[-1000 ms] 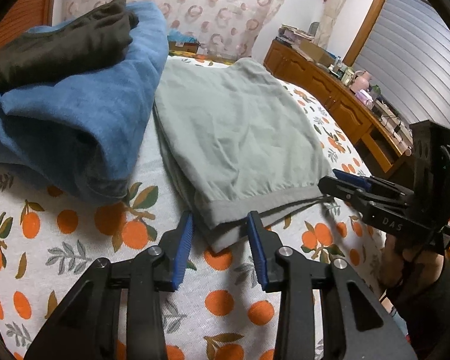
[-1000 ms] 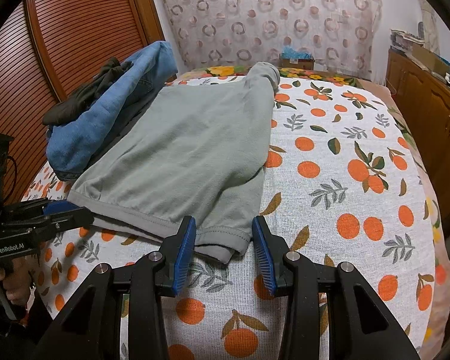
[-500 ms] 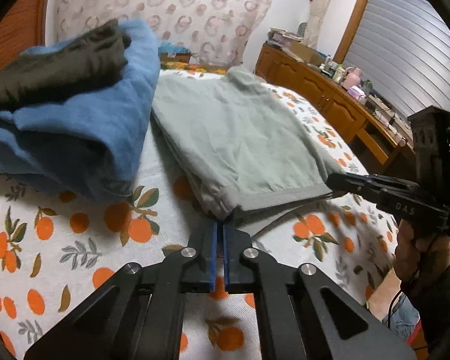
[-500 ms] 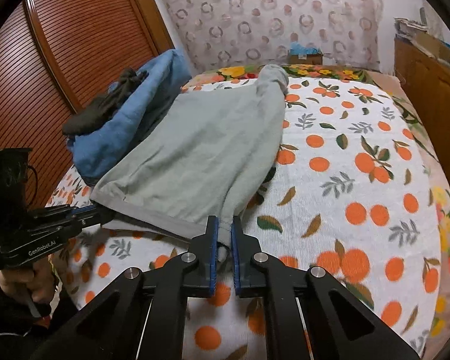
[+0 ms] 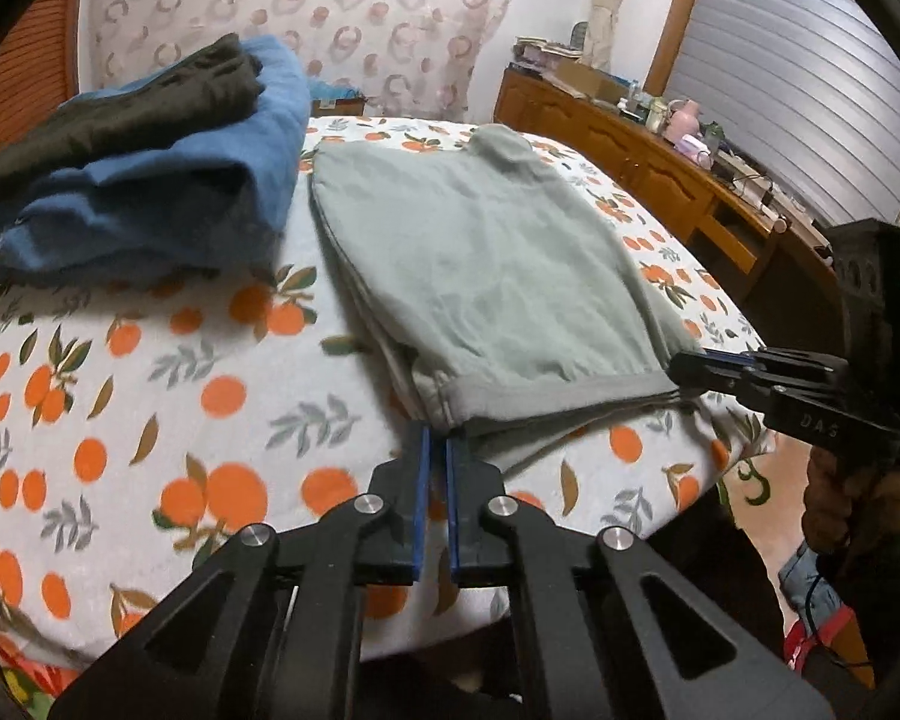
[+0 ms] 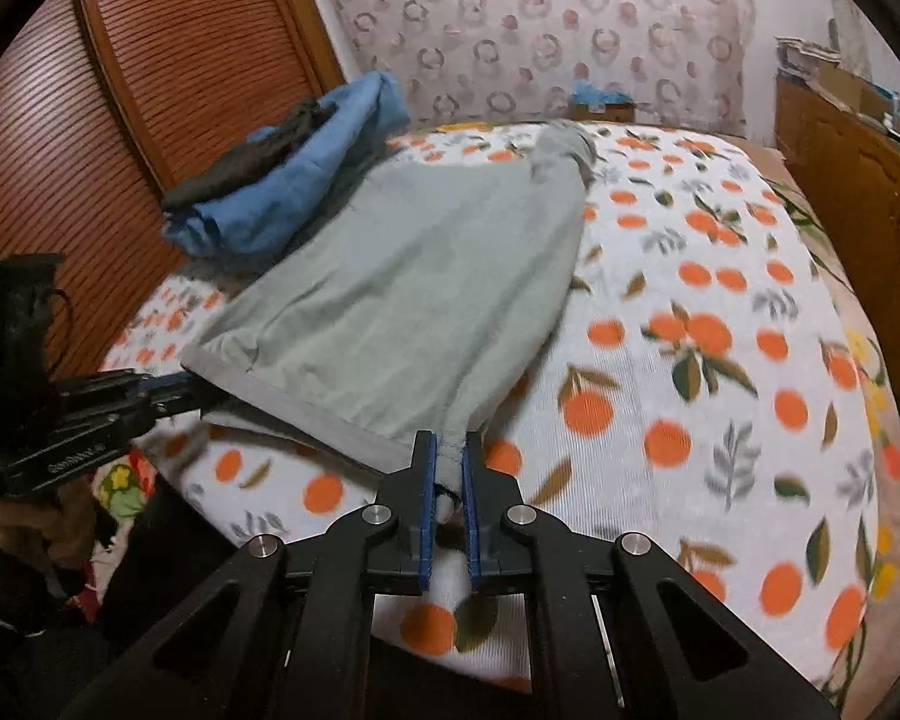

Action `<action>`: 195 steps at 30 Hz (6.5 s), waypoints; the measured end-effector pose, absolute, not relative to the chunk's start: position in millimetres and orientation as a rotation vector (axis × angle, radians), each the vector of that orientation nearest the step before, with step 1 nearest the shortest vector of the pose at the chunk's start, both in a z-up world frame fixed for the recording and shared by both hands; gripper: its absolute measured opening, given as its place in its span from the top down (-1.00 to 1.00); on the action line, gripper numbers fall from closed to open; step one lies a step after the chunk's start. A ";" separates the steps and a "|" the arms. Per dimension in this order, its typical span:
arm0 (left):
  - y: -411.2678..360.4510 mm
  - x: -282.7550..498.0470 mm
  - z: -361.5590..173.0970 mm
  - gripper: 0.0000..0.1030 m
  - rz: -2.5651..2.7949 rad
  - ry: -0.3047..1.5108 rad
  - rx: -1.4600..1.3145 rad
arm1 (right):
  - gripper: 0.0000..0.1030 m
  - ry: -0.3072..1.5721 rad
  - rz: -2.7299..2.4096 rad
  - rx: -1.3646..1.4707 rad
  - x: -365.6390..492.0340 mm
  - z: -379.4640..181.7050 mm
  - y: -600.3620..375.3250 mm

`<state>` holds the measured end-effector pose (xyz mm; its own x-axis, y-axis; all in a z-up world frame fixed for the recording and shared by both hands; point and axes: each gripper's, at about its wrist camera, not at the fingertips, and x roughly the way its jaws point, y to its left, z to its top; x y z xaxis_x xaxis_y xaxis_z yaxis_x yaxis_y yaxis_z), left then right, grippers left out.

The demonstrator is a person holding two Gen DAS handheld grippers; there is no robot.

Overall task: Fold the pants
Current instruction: 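Grasp the grey-green garment hem with the left gripper while the right gripper grasps its corner, then lift the hem with both grippers and fold it over the garment, then open both grippers to release the folded hem, then move both open grippers over the folded garment's waistband edge, then grasp the folded garment corner with the right gripper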

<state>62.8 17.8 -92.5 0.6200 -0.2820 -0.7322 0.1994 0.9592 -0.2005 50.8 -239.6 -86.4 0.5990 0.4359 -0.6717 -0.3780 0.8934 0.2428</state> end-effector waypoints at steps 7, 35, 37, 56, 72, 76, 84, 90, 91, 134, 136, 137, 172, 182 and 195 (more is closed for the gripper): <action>35.8 53.5 -79.4 0.43 -0.284 0.825 -0.161 | 0.83 0.777 0.447 0.091 43.9 -88.2 -239.8; 7.6 64.2 -91.4 0.71 -0.256 0.861 -0.065 | 0.75 0.755 0.439 0.115 35.8 -94.7 -240.8; 10.9 65.9 -93.6 0.58 -0.251 0.873 -0.084 | 0.74 0.760 0.435 0.119 36.7 -94.3 -240.7; 9.6 61.0 -100.3 0.48 -0.275 0.843 -0.091 | 0.48 0.746 0.420 0.066 24.7 -94.9 -236.2; 16.5 53.6 -90.8 0.81 -0.304 0.836 -0.154 | 0.83 0.721 0.474 0.101 17.8 -92.7 -240.9; 21.4 34.4 -77.6 0.81 -0.326 0.831 -0.166 | 0.84 0.710 0.518 0.122 6.3 -81.8 -243.2; 23.0 57.7 -57.8 0.81 -0.335 0.799 -0.164 | 0.85 0.668 0.556 0.174 15.5 -55.9 -259.9; 21.9 118.2 -34.2 0.81 -0.328 0.748 -0.149 | 0.85 0.608 0.518 0.139 70.5 -22.3 -262.7; 22.5 131.4 -32.5 0.81 -0.324 0.750 -0.151 | 0.85 0.614 0.509 0.137 85.1 -20.0 -263.6; 32.2 216.0 -46.0 0.28 -0.262 0.746 -0.033 | 0.38 0.694 0.525 -0.015 194.6 -35.7 -202.7; 32.0 215.5 -47.1 0.28 -0.252 0.750 -0.023 | 0.38 0.708 0.521 -0.038 195.8 -39.6 -197.6; 31.3 215.4 -47.4 0.28 -0.249 0.750 -0.019 | 0.38 0.715 0.522 -0.045 198.4 -40.8 -195.7; 18.5 236.5 -68.5 0.27 -0.241 0.797 0.055 | 0.15 0.821 0.481 0.005 212.0 -51.0 -218.4; 16.5 233.9 -68.1 0.27 -0.243 0.801 0.058 | 0.21 0.869 0.527 -0.015 194.1 -61.1 -213.8; 10.0 221.2 -70.7 0.26 -0.267 0.810 0.066 | 0.79 0.825 0.512 -0.014 162.9 -45.3 -245.6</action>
<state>221.2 10.0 -70.7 0.6577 -0.2104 -0.7233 0.2610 0.9644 -0.0432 162.9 -245.6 -45.3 0.5649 0.4294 -0.7046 -0.4404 0.8790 0.1827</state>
